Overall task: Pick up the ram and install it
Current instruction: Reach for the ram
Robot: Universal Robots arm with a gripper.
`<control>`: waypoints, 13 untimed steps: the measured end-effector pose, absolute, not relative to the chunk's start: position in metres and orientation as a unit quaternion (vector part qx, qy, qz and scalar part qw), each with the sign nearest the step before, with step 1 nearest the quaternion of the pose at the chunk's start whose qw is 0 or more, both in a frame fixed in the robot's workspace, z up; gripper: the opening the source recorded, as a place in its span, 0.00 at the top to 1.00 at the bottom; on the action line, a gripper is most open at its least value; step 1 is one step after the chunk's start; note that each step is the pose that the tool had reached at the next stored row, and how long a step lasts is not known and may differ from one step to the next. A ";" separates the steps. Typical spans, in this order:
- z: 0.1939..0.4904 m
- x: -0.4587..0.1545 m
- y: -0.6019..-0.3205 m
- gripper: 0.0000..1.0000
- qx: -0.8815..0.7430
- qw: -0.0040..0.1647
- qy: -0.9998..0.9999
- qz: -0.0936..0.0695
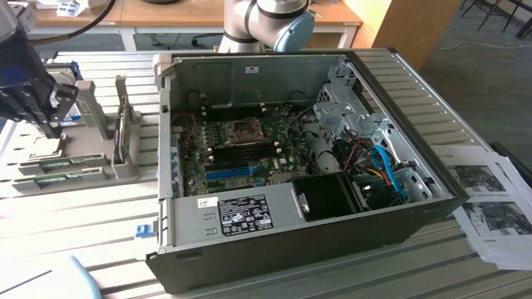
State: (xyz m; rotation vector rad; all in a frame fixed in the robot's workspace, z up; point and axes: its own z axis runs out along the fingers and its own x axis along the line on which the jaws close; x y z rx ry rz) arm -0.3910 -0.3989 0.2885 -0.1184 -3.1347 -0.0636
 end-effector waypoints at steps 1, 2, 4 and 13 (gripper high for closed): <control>0.287 -0.391 -0.399 0.91 -0.038 0.002 -0.999 -0.020; 0.285 -0.391 -0.399 0.91 -0.038 0.003 -0.999 -0.020; 0.282 -0.391 -0.399 0.91 -0.038 0.003 -0.999 -0.020; 0.268 -0.391 -0.399 0.91 -0.038 0.005 -0.999 -0.020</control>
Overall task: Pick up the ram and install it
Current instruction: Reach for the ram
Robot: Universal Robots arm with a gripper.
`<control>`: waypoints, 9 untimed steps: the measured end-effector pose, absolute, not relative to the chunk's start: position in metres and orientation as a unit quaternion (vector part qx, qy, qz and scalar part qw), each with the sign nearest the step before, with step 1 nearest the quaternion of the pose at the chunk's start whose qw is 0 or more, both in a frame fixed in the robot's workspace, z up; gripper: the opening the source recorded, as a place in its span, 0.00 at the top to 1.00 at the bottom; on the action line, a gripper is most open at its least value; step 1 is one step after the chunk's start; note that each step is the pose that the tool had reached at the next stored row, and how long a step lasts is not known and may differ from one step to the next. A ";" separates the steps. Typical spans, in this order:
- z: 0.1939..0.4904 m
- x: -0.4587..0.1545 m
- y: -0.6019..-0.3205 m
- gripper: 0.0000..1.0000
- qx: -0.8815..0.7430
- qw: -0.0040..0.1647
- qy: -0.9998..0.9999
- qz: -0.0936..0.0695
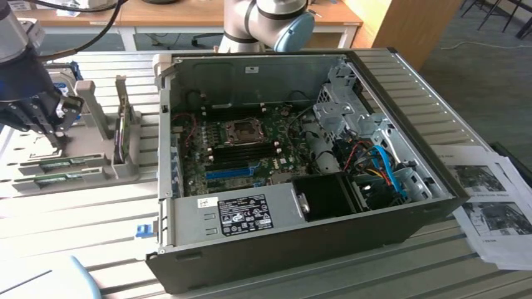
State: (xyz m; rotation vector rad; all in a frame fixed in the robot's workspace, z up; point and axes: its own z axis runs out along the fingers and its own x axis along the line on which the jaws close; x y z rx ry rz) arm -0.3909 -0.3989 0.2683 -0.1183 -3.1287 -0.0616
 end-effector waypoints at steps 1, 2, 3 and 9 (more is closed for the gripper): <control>0.267 -0.391 -0.399 0.91 -0.038 0.005 -0.999 -0.020; 0.266 -0.391 -0.399 0.91 -0.038 0.005 -0.999 -0.020; 0.265 -0.391 -0.399 0.91 -0.038 0.006 -0.999 -0.020; 0.263 -0.391 -0.399 0.91 -0.038 0.006 -0.999 -0.020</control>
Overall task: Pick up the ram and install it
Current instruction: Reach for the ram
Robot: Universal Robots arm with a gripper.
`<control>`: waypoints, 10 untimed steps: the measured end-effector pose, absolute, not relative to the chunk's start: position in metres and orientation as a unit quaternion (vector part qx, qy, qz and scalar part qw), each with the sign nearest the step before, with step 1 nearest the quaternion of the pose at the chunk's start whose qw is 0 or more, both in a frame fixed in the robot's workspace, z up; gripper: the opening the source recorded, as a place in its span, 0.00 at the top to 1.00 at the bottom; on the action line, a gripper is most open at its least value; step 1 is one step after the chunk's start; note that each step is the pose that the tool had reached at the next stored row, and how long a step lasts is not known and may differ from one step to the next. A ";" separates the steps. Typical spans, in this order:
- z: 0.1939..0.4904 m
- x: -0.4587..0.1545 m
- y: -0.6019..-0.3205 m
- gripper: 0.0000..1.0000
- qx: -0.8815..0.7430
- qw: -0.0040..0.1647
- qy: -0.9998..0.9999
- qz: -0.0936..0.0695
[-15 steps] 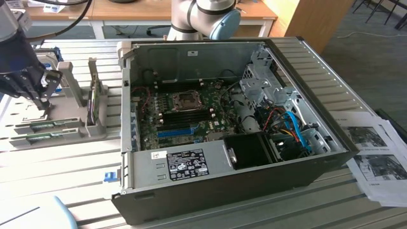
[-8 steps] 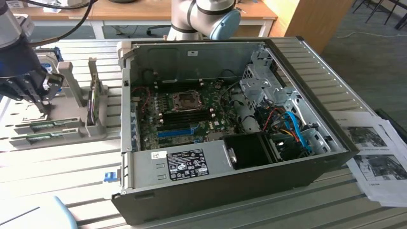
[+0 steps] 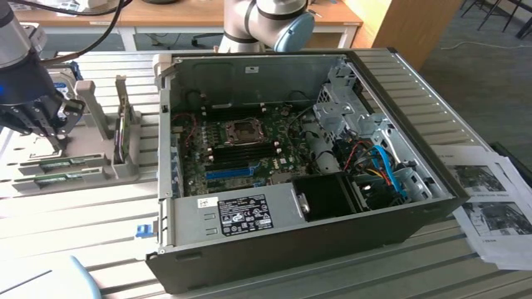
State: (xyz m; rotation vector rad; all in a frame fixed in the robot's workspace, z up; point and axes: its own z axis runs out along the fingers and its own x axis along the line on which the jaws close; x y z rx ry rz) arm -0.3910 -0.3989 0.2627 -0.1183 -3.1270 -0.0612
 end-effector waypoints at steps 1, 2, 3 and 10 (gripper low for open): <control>0.263 -0.391 -0.399 0.91 -0.038 0.006 -0.999 -0.020; 0.263 -0.391 -0.399 0.91 -0.038 0.006 -0.999 -0.020; 0.263 -0.391 -0.399 0.91 -0.038 0.006 -0.999 -0.020; 0.263 -0.391 -0.404 0.91 -0.038 0.006 -0.999 -0.020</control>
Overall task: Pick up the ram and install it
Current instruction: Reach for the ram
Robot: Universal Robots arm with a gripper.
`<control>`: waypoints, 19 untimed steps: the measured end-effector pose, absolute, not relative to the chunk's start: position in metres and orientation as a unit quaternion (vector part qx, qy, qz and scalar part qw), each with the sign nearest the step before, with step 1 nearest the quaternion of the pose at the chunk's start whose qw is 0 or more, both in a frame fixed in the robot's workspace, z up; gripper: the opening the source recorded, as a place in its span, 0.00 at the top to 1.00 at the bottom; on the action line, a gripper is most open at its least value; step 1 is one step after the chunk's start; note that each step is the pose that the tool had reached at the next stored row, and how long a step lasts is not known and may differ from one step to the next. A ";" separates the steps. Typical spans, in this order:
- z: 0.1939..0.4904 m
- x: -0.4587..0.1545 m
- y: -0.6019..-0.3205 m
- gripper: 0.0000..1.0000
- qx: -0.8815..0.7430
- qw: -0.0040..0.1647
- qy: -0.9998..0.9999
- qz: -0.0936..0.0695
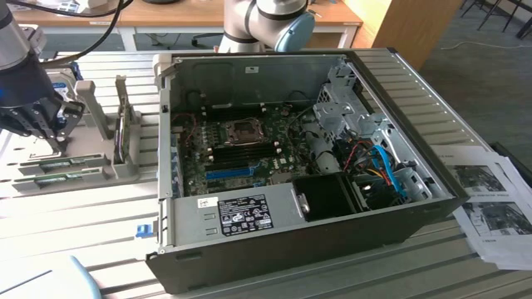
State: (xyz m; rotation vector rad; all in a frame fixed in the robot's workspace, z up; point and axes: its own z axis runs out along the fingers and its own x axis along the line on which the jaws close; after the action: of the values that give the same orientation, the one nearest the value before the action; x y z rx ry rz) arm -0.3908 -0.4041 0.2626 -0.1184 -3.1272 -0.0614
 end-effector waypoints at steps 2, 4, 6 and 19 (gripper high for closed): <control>0.263 -0.391 -0.406 0.91 -0.038 0.006 -0.999 -0.020; 0.263 -0.391 -0.408 0.91 -0.038 0.006 -0.999 -0.020; 0.263 -0.391 -0.411 0.91 -0.038 0.006 -0.999 -0.020; 0.261 -0.391 -0.416 0.91 -0.038 0.006 -0.999 -0.020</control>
State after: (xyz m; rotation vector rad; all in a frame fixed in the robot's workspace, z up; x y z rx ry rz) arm -0.3908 -0.4159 0.2610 -0.1183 -3.1272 -0.0614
